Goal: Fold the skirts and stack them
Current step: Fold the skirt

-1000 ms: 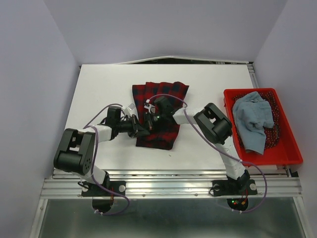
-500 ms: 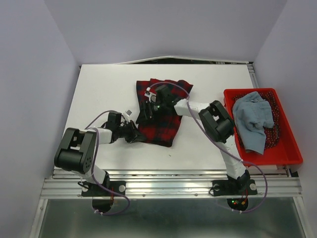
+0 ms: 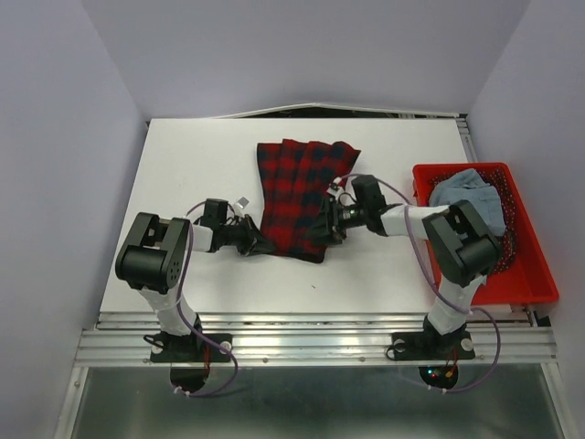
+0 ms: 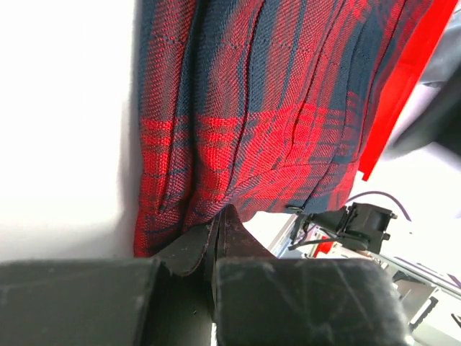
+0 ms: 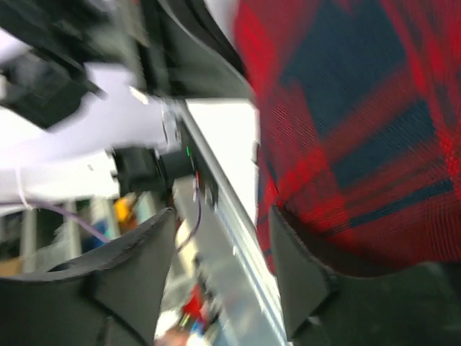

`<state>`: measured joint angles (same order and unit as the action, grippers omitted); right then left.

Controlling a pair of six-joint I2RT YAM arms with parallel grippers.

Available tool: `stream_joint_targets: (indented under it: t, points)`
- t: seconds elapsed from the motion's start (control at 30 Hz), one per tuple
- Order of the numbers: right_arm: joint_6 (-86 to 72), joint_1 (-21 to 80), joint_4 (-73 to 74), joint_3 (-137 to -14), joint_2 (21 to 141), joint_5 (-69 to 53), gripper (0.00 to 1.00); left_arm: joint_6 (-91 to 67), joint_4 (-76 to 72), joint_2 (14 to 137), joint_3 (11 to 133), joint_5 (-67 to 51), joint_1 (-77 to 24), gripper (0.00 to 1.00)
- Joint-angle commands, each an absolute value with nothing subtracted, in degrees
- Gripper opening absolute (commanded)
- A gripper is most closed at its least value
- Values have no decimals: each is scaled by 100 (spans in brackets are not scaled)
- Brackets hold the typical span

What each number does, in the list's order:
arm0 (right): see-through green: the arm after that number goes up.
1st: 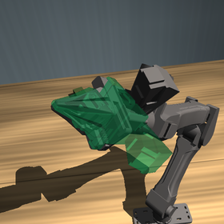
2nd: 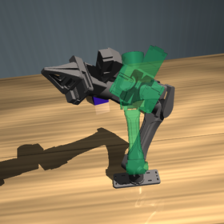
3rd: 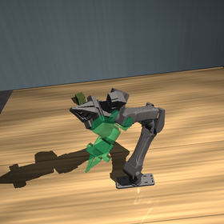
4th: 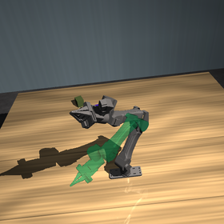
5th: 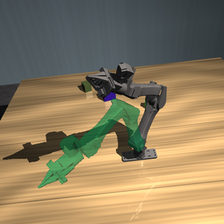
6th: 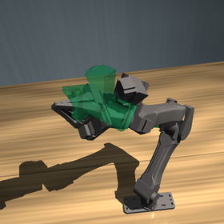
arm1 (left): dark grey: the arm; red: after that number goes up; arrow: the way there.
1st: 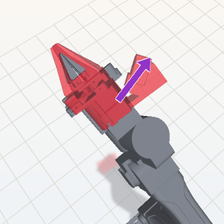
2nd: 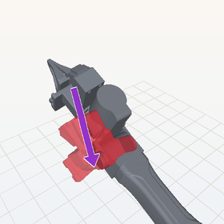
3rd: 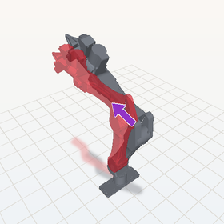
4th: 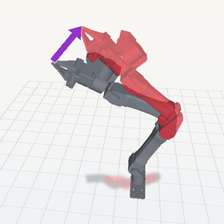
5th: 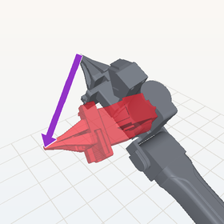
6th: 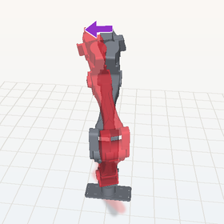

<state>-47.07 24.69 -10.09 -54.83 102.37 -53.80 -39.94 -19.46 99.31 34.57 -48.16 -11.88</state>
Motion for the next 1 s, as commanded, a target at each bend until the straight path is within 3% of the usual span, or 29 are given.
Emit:
stream_joint_targets:
  t: [0.0,0.1,0.13,0.23,0.4,0.6,0.7,0.97]
  points:
    - [-5220,2619,-1961,-5106,10835,-6073,58,-3885,-1872,10116,3410,-4281,-1151,0]
    - [-5169,2619,-1891,-5133,11495,-6013,54,-3876,-1820,10055,3393,-4245,-1143,0]
    - [-5037,2619,-1750,-5142,11644,-5716,48,-3867,-1793,9985,3393,-4219,-1143,0]
    - [-4168,2418,-513,-5334,12242,-5118,38,-3885,-1767,9775,3253,-4184,-1064,0]
    - [-2737,2312,1357,-6211,12708,-4773,38,-3859,-1933,9151,2989,-4524,-958,0]
    - [-1847,2566,2188,-6416,12621,-4667,37,-3630,-1881,8087,3488,-5536,-1090,0]
    - [-1609,2689,2373,-6390,12507,-4729,37,-3568,-1986,7946,3998,-5494,-1099,0]
    - [-1126,2804,2715,-6196,12375,-4992,37,-3665,-2470,9735,5648,-5054,-1090,0]
